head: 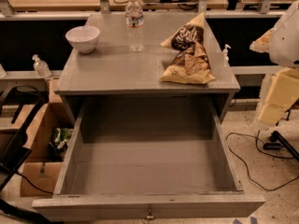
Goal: Place water bottle into top drawer
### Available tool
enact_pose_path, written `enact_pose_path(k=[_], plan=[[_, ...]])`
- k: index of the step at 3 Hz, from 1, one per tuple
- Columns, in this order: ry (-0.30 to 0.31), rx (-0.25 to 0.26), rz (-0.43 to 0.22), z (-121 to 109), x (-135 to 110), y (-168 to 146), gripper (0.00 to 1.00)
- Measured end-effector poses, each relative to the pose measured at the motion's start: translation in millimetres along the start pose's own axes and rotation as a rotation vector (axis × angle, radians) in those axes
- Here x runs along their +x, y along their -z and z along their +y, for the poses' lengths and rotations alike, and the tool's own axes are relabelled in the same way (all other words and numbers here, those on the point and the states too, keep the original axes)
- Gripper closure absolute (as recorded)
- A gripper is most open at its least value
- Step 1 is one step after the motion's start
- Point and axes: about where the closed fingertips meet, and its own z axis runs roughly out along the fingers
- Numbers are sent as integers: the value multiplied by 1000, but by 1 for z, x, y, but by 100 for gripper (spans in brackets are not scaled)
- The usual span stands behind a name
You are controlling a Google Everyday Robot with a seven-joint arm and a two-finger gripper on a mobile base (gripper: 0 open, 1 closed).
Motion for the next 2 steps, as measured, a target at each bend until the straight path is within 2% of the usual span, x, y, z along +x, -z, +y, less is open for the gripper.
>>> enact_pose_path(k=[1,2], plan=[[1,10,-7,-2,-2,2,0],[2,50,-121,-28,-16,1,0]])
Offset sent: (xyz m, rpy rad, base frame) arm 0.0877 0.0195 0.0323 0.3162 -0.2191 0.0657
